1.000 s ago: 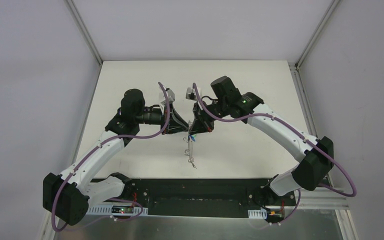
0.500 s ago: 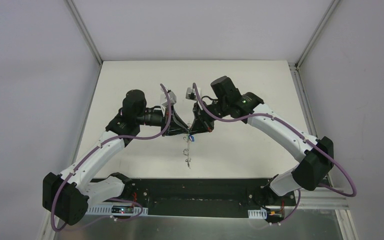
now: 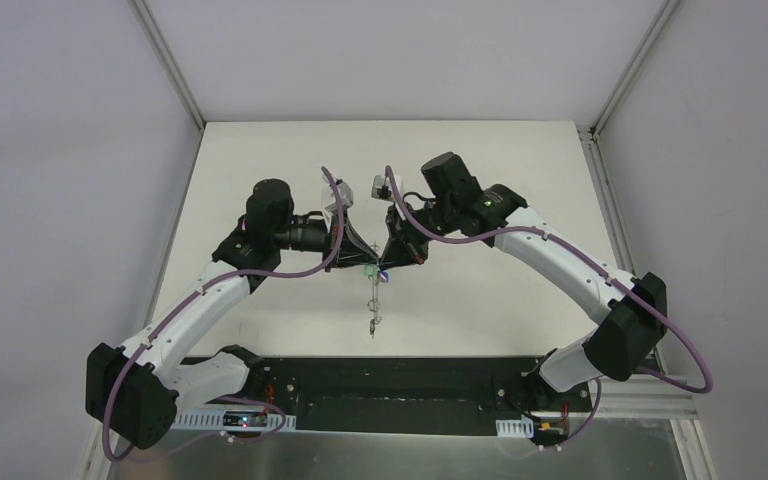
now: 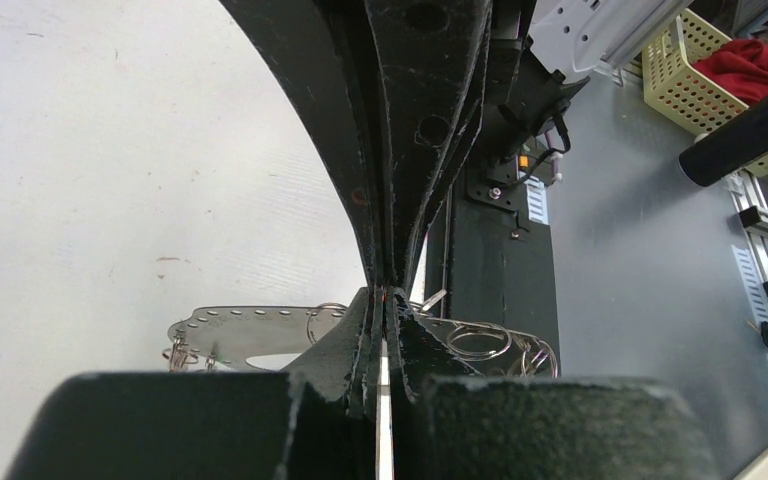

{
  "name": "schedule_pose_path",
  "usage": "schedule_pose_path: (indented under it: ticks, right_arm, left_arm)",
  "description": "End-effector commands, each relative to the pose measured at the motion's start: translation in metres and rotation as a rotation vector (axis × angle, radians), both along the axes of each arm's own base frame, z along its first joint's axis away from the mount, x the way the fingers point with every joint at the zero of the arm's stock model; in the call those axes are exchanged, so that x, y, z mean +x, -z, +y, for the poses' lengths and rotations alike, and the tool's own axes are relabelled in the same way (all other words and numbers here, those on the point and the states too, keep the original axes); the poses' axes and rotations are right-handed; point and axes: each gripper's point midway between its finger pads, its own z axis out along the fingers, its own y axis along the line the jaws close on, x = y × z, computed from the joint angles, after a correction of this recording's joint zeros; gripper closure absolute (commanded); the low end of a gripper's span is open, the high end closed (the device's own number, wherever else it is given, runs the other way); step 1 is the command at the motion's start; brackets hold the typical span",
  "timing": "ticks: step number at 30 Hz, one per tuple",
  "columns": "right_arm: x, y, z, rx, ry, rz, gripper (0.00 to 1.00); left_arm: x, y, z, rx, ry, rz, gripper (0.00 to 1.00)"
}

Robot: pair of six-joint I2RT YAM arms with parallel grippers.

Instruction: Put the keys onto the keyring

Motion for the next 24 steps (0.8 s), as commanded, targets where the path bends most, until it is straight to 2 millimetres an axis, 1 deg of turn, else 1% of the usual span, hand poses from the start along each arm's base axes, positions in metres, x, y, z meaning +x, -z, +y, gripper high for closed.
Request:
schedule_pose_path:
  ticks: [1,2,3,8,13,15,19,24]
  right_arm:
    - [0.003,-0.026,0.009,0.071,-0.023,-0.057,1.0]
    - [0.002,-0.027,0.009,0.074,-0.023,-0.059,1.0]
    - [0.003,-0.027,0.008,0.076,-0.023,-0.06,0.97]
    - [0.003,-0.038,0.001,0.117,-0.022,-0.058,0.8]
    - [0.002,-0.05,-0.012,0.176,-0.026,-0.055,0.72]
    - [-0.001,-0.055,-0.016,0.2,-0.038,-0.05,0.71]
    - [-0.006,-0.063,-0.02,0.232,-0.059,-0.046,0.72]
    - [-0.008,-0.06,-0.022,0.238,-0.067,-0.037,0.77]
  left_arm:
    - [-0.001,-0.015,-0.004,-0.035,0.026,-0.051,1.0]
    - [-0.001,-0.017,-0.004,-0.041,0.022,-0.054,1.0]
    - [0.0,-0.019,-0.004,-0.048,0.019,-0.053,1.0]
    - [-0.003,-0.034,-0.006,-0.109,0.026,-0.028,1.0]
    - [-0.006,-0.055,-0.006,-0.181,0.045,-0.018,1.0]
    - [-0.007,-0.061,-0.007,-0.202,0.051,-0.021,1.0]
    - [-0.005,-0.066,-0.008,-0.227,0.047,-0.015,1.0]
    - [-0.004,-0.072,-0.009,-0.249,0.044,-0.006,1.0]
